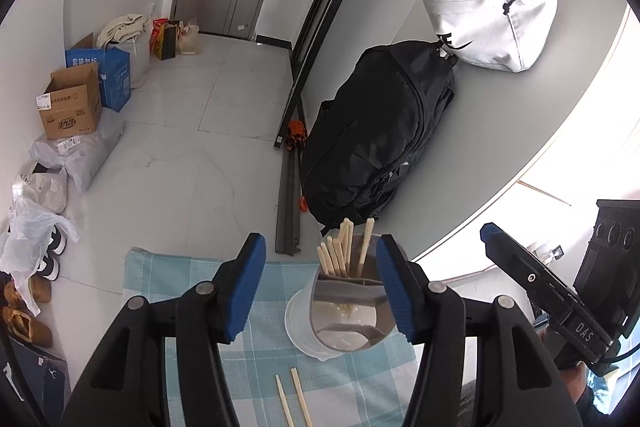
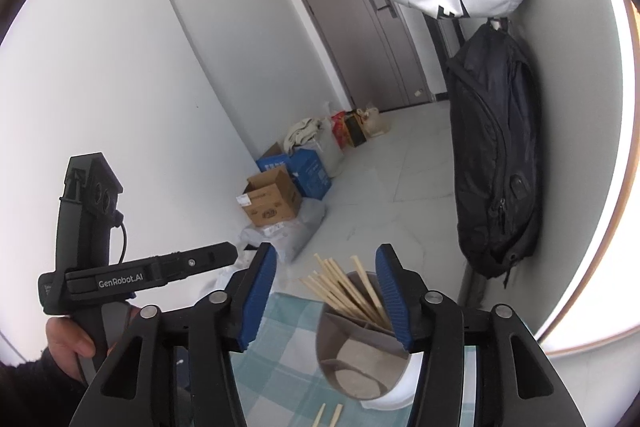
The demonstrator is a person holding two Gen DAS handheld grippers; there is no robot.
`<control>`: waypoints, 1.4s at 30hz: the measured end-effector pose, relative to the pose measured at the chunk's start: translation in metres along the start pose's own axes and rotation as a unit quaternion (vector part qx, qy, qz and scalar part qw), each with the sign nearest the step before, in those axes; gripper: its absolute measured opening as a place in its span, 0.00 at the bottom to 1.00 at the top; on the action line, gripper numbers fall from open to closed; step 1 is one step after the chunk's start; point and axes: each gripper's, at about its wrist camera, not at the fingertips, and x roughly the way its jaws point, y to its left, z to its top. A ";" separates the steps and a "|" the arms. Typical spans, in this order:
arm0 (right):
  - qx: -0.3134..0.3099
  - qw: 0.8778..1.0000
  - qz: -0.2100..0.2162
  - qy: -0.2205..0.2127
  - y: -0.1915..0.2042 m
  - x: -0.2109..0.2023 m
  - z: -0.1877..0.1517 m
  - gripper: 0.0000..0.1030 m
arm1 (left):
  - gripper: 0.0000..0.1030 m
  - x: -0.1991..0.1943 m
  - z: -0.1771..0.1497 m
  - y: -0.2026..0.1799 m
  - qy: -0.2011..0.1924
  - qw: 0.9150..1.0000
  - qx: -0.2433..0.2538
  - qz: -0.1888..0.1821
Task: Organize utensils
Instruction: 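Pull both open tools back and lower them toward the last chopsticks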
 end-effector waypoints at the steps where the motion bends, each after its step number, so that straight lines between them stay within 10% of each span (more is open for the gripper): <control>1: 0.000 1.000 0.002 -0.001 0.003 -0.002 0.000 0.53 | 0.50 -0.003 -0.001 -0.002 -0.002 1.000 0.002 0.003; 23: -0.024 0.999 0.008 -0.037 0.047 -0.052 -0.046 0.80 | 0.76 -0.060 -0.049 -0.023 -0.091 0.993 0.048 0.062; 42: -0.019 0.999 -0.025 0.005 0.043 -0.031 -0.120 0.89 | 0.78 -0.028 -0.108 0.008 -0.079 0.991 0.043 0.098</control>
